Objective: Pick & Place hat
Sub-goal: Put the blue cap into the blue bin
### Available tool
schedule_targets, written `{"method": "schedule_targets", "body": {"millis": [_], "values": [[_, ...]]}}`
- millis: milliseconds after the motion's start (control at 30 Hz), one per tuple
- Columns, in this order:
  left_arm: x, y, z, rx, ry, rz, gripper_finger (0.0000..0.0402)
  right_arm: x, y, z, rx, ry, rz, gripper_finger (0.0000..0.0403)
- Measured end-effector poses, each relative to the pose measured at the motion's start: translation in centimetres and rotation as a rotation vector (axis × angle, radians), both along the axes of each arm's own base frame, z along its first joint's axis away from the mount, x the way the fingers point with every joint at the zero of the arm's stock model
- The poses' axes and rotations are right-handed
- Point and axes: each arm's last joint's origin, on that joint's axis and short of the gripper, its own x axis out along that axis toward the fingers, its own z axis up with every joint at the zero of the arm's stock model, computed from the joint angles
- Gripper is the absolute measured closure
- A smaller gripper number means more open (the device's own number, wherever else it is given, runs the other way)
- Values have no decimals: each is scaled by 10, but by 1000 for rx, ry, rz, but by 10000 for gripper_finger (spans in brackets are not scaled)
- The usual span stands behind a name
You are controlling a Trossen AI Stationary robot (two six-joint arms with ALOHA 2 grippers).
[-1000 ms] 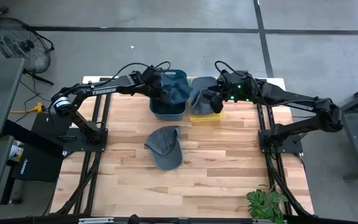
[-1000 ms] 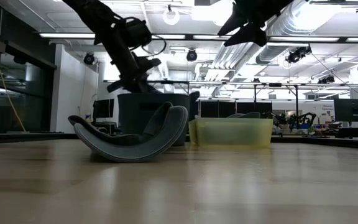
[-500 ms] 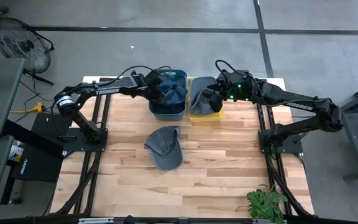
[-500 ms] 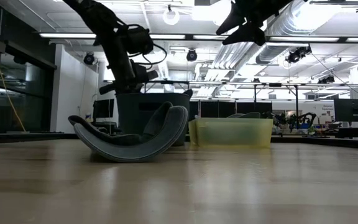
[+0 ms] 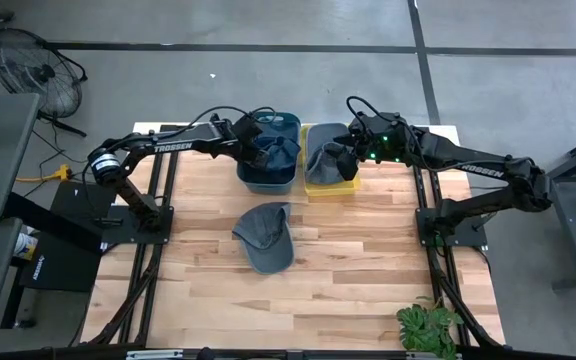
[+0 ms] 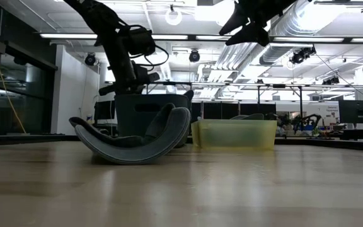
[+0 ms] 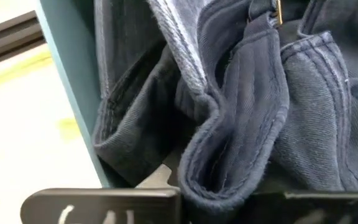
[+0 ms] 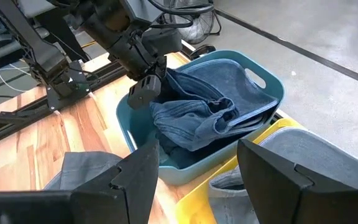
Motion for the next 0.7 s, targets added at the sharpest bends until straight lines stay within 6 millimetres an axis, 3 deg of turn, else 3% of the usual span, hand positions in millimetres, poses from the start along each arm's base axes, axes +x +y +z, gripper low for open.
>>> {"method": "schedule_targets", "body": {"millis": [200,467,700], "values": [[1,0,9,-7,-25,-16,331,0,0,-1,3,9,1,192],[3,2,41,30,21,-46,255,-1,1,-2,11,17,7,192],[5,4,70,71,22,-47,239,-1,1,-2,13,19,8,192]]}}
